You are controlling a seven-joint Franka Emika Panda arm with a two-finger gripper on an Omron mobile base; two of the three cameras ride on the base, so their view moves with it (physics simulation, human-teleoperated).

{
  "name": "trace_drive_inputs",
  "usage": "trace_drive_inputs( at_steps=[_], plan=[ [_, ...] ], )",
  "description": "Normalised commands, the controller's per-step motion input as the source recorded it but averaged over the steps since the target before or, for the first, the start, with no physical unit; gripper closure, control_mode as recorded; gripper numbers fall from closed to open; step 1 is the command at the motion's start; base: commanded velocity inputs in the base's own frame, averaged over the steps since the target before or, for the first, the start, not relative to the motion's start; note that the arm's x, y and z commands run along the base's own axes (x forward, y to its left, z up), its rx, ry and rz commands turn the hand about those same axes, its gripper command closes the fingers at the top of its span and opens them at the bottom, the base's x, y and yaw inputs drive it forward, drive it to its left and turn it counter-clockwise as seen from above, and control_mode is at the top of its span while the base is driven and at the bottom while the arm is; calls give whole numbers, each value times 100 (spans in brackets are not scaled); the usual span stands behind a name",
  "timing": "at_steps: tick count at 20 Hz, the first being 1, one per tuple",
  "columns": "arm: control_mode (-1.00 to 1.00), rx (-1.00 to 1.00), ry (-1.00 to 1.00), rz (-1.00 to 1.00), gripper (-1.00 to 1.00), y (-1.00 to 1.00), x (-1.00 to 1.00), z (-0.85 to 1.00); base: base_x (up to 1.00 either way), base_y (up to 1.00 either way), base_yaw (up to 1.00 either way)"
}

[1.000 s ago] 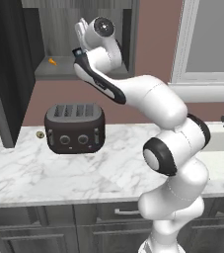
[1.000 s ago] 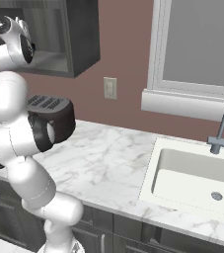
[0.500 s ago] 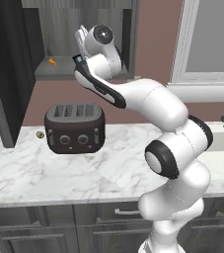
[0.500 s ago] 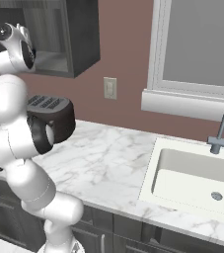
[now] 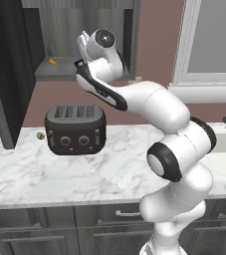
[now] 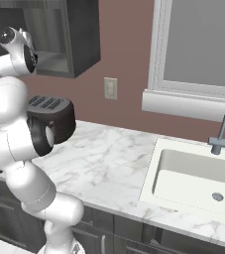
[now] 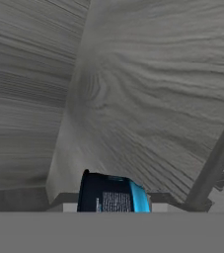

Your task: Pick the bar and yogurt from the counter and place them in the cabinets closest to them.

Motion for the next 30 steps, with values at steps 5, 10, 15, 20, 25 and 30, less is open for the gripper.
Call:
trace_drive_inputs(
  at_steps=[5, 10, 15, 20, 25, 30],
  plan=[
    [-100, 0, 9, 0, 100, 0, 0, -12, 0, 0, 0],
    [-100, 0, 4, 0, 100, 0, 15, 0, 0, 0, 0],
    [-100, 0, 2, 0, 100, 0, 34, -2, 0, 0, 0],
    [-100, 0, 0, 0, 100, 0, 20, -12, 0, 0, 0],
    [-100, 0, 1, 0, 100, 0, 7, -1, 0, 0, 0],
    [-100, 0, 2, 0, 100, 0, 6, 0, 0, 0, 0]
  ],
)
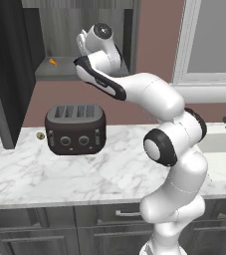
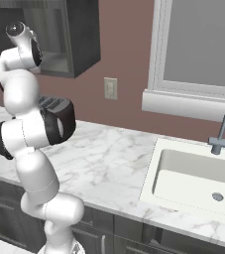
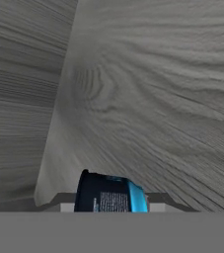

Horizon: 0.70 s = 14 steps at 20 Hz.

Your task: Pick the bar and yogurt from the counter and place them in the cabinets closest to them.

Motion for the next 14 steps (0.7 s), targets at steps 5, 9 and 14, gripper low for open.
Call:
trace_drive_inputs(
  at_steps=[5, 9, 14],
  plan=[
    [-100, 0, 0, 0, 100, 0, 10, -2, 0, 0, 0],
    [-100, 0, 1, 0, 100, 0, 6, -6, 0, 0, 0],
    [-100, 0, 4, 0, -100, 0, 6, -8, 0, 0, 0]
  ],
)
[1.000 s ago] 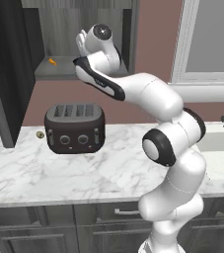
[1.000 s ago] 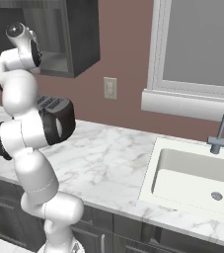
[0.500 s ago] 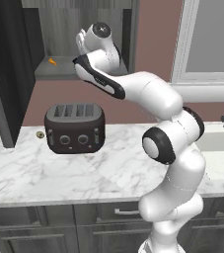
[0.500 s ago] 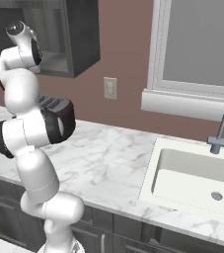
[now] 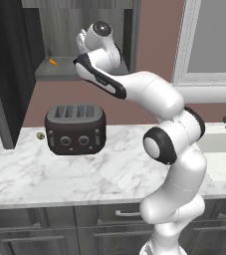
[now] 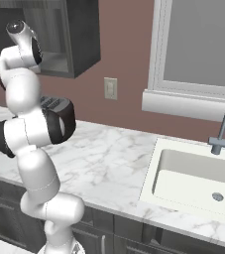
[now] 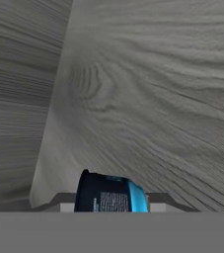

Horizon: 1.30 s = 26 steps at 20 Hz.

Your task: Pick the bar and yogurt from the counter and place them in the cabinets closest to them.

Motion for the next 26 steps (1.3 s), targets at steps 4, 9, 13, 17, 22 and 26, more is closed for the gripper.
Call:
trace_drive_inputs(
  at_steps=[4, 9, 13, 17, 22, 26],
  plan=[
    [-100, 2, 1, 0, -100, -1, 0, -1, 0, 0, 0],
    [-100, 0, 1, 0, -100, -2, 0, 0, 0, 0, 0],
    [-100, 0, 0, 0, -100, -12, -19, 0, 0, 0, 0],
    [-100, 0, 0, 0, -100, -20, -40, 0, 0, 0, 0],
    [-100, 0, 0, 0, -100, -21, -47, 0, 0, 0, 0],
    [-100, 0, 1, 0, -100, -7, -35, -10, 0, 0, 0]
  ],
)
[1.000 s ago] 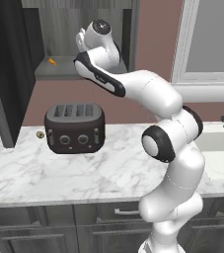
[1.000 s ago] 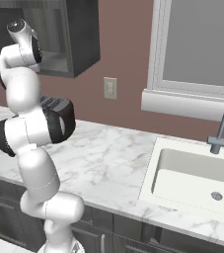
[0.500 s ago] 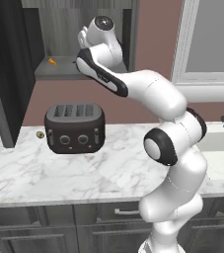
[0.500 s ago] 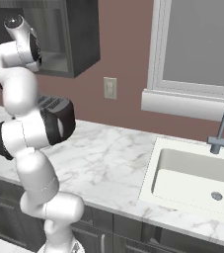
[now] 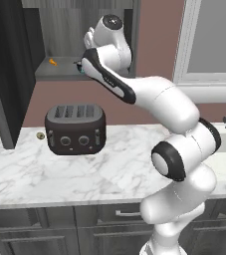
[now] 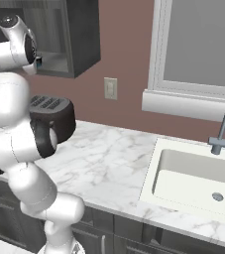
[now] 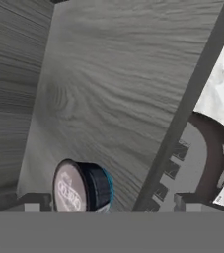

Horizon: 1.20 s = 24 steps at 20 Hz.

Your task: Pick the bar and yogurt from the counter and place them in the cabinets closest to them.

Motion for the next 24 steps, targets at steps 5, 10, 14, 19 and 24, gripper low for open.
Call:
trace_drive_inputs(
  at_steps=[5, 10, 14, 19, 24],
  plan=[
    [-100, 0, 2, 0, -100, 0, -28, -19, 0, 0, 0],
    [-100, 0, 3, 1, -100, -3, -10, -10, 0, 0, 0],
    [-100, 0, 0, 6, -100, -2, -2, 0, 0, 0, 0],
    [-100, 0, 0, 27, -100, -21, -50, 0, 0, 0, 0],
    [-100, 0, -6, 34, -100, -29, -92, 0, 0, 0, 0]
  ],
)
